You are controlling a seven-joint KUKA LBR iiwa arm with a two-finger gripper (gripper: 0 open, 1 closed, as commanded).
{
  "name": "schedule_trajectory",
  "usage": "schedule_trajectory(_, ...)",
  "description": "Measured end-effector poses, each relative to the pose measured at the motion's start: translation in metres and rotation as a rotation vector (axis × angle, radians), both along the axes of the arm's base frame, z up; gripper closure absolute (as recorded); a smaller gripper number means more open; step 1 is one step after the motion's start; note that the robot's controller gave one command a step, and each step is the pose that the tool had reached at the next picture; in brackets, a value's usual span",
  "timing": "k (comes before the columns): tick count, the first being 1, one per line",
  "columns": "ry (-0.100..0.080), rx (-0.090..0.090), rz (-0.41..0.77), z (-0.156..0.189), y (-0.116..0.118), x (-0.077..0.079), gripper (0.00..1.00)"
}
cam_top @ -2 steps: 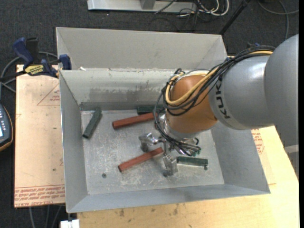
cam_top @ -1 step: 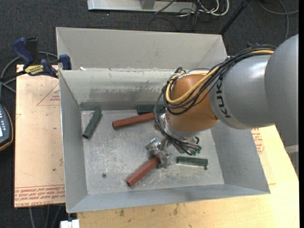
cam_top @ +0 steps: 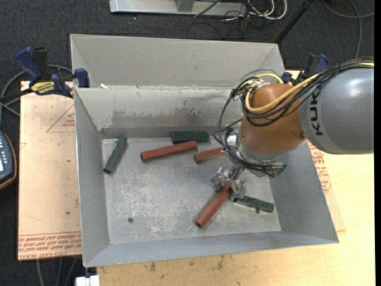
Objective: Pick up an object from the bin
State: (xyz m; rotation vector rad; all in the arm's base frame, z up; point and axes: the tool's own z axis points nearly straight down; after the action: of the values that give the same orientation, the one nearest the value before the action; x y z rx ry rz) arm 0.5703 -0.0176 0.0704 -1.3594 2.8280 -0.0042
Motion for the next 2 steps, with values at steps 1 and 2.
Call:
schedule_trajectory(1,0.000,0.000,0.260,0.000,-0.071,0.030,1.00)
schedule_trajectory(2,-0.006,-0.001,0.201,0.123,-0.084,0.017,1.00)
